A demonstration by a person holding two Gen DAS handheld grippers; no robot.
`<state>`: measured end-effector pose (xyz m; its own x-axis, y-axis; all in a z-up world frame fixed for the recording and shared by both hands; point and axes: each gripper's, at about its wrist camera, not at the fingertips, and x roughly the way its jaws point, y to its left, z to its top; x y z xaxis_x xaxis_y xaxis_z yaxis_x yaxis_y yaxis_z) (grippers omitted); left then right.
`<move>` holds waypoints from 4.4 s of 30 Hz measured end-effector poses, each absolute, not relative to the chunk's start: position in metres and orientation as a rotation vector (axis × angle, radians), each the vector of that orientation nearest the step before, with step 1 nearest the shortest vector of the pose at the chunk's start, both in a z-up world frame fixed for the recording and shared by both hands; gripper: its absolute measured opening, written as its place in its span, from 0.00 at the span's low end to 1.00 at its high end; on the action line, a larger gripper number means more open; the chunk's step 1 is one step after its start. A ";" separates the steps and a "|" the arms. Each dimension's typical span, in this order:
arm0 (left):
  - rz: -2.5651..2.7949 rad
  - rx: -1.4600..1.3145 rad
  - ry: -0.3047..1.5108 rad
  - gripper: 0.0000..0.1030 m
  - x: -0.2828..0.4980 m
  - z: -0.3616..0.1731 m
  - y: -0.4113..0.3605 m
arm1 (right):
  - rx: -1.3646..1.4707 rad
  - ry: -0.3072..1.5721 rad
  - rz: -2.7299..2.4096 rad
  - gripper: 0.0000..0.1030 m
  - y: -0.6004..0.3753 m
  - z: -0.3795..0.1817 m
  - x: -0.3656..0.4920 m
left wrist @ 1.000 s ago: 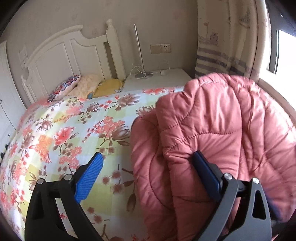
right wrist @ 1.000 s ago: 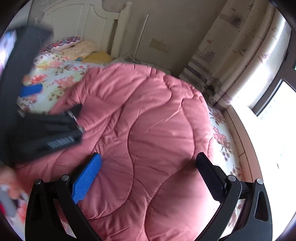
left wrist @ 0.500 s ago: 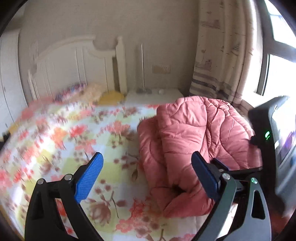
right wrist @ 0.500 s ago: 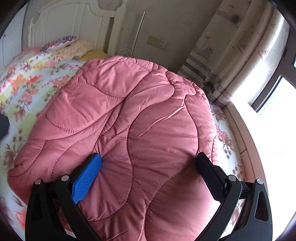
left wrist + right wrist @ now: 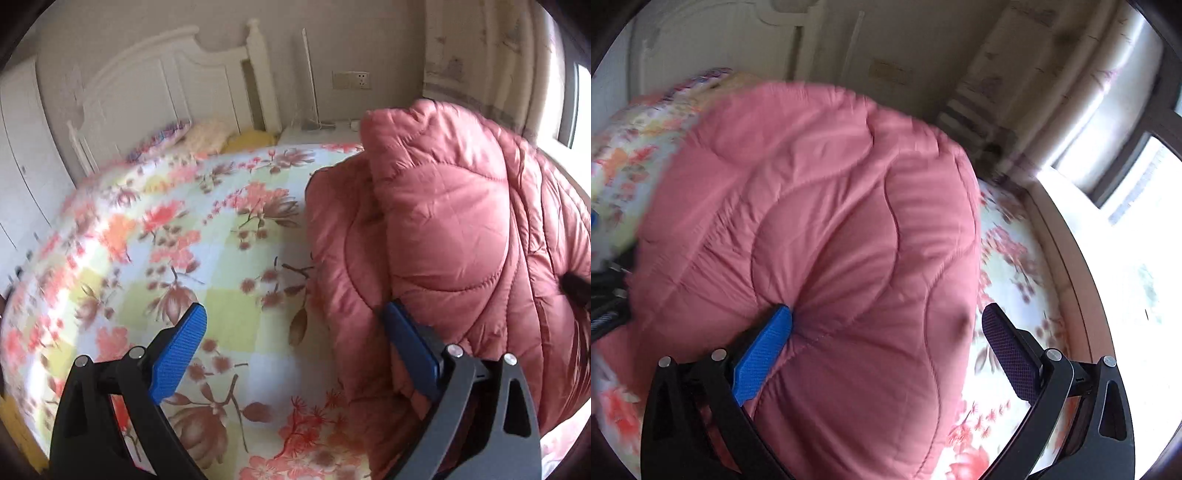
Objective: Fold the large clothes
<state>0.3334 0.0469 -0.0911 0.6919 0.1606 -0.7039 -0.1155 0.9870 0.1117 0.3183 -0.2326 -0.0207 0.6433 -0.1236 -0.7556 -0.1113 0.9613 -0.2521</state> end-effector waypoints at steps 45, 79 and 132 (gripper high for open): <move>0.113 0.075 0.785 0.97 0.414 -0.078 -0.008 | -0.309 0.972 0.033 0.95 -0.249 -0.031 0.390; 0.133 0.036 0.754 0.98 0.385 -0.083 0.024 | -0.270 0.979 0.197 0.96 -0.225 -0.036 0.333; -0.020 0.069 0.672 0.98 0.156 -0.045 0.009 | 0.031 0.722 0.016 0.96 -0.213 0.005 0.143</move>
